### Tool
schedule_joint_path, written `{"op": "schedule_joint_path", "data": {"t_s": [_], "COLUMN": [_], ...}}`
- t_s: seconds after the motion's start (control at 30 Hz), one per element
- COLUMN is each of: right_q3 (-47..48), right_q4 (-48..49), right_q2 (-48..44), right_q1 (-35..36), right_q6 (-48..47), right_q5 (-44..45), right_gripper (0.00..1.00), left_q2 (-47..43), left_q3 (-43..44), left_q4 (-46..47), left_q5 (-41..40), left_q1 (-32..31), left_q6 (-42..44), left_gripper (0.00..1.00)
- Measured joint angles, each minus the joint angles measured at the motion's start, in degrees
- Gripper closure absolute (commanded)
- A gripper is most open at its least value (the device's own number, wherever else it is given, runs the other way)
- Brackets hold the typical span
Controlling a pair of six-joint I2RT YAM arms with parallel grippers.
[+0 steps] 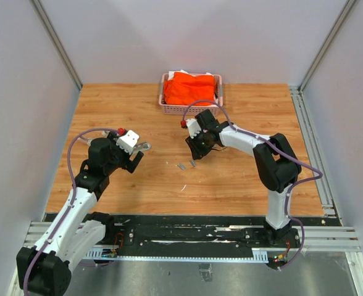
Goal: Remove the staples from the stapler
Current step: Pick up the staple from the center of the board.
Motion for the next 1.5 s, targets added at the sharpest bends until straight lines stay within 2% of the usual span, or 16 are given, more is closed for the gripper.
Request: {"op": "schedule_joint_path", "data": {"t_s": [1.37, 1.5], "right_q3": [0.2, 0.2], "right_q4": [0.2, 0.2], "right_q2": [2.2, 2.2], "right_q1": [1.5, 1.6], "right_q6": [0.1, 0.0], "right_q5": [-0.2, 0.1], "right_gripper": [0.75, 0.8], "left_q2": [0.0, 0.0], "left_q3": [-0.4, -0.4], "left_q4": [0.1, 0.1], "left_q5": [0.0, 0.0], "left_q1": [0.0, 0.0], "left_q6": [0.7, 0.7], "left_gripper": [0.02, 0.02]}}
